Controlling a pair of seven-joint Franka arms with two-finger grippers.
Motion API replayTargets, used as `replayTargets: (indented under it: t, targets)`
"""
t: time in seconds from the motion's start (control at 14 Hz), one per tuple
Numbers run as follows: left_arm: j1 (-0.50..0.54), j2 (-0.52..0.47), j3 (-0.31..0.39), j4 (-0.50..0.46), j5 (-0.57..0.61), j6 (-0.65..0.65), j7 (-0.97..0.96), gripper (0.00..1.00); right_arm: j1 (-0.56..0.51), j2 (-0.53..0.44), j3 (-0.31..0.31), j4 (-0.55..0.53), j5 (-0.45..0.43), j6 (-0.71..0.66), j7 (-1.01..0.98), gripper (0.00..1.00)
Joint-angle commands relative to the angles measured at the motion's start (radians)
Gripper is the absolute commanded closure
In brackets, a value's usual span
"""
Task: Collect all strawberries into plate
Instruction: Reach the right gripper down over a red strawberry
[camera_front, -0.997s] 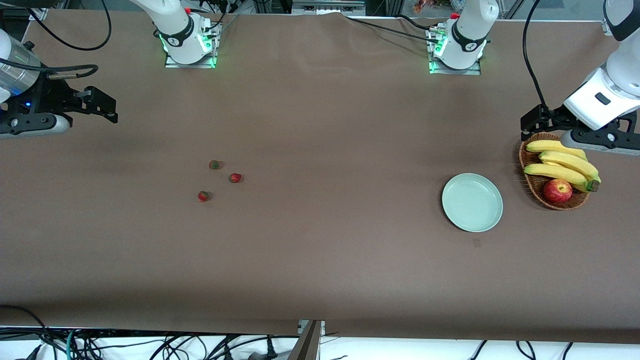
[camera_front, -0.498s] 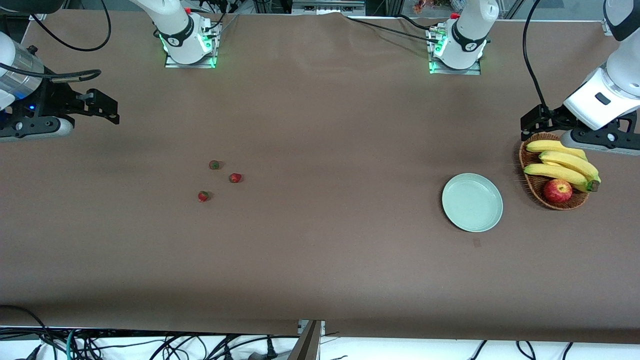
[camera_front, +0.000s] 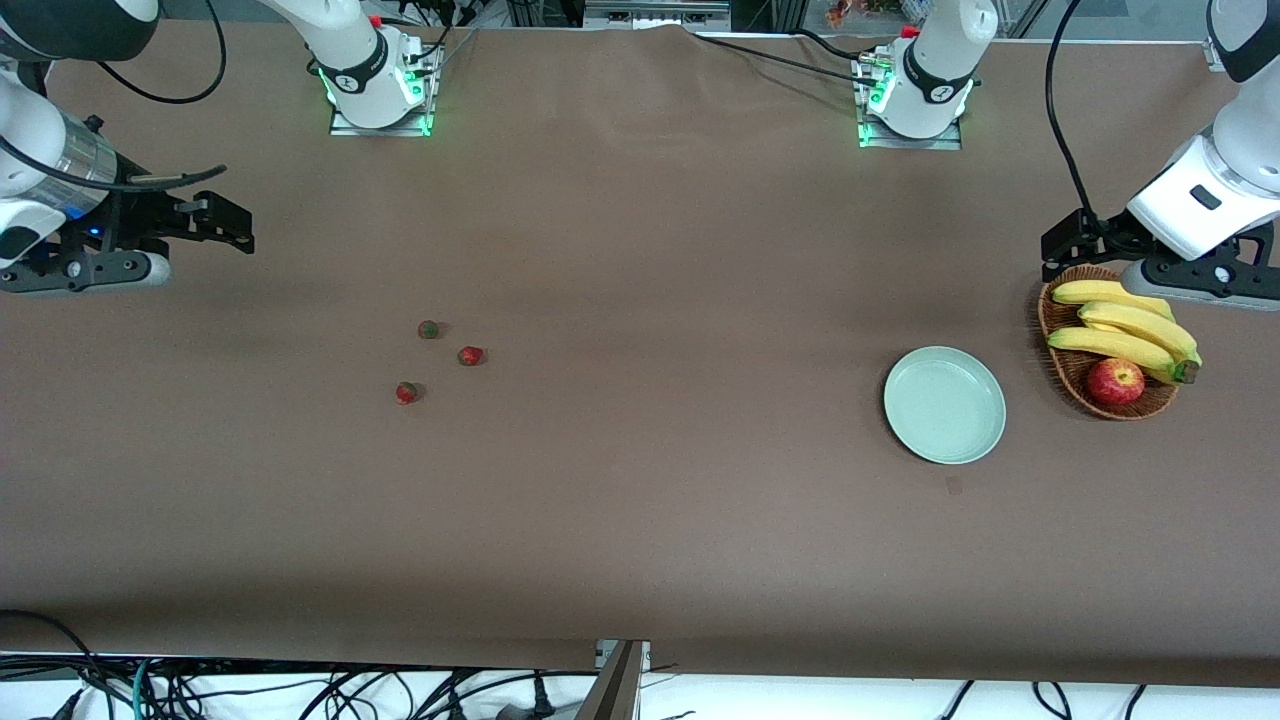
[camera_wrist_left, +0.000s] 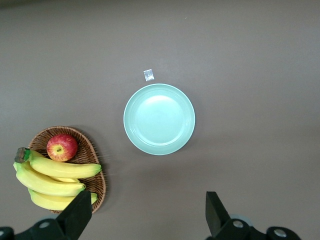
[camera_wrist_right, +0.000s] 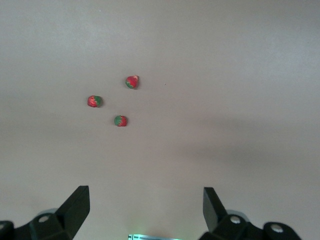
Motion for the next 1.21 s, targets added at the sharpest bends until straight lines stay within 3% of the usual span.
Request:
replayTargets:
  t: [0.0,0.21,0.57,0.78,1.14]
  targets:
    - [0.001,0.000,0.001,0.012,-0.014,-0.006,-0.002,0.00,-0.014,-0.008,0.012,-0.088,-0.010,0.095,-0.001,0.00]
    - [0.001,0.000,0.001,0.012,-0.014,-0.008,-0.002,0.00,0.003,0.053,0.018,-0.224,-0.006,0.300,0.081,0.00]
    - [0.001,0.000,0.001,0.012,-0.012,-0.006,-0.002,0.00,0.038,0.320,0.020,-0.232,0.027,0.575,0.157,0.00]
    - [0.001,0.000,0.001,0.012,-0.014,-0.008,-0.002,0.00,0.041,0.450,0.022,-0.223,0.103,0.713,0.163,0.00]
    - [0.001,0.000,0.001,0.012,-0.014,-0.006,-0.002,0.00,0.052,0.513,0.029,-0.234,0.160,0.760,0.166,0.02]
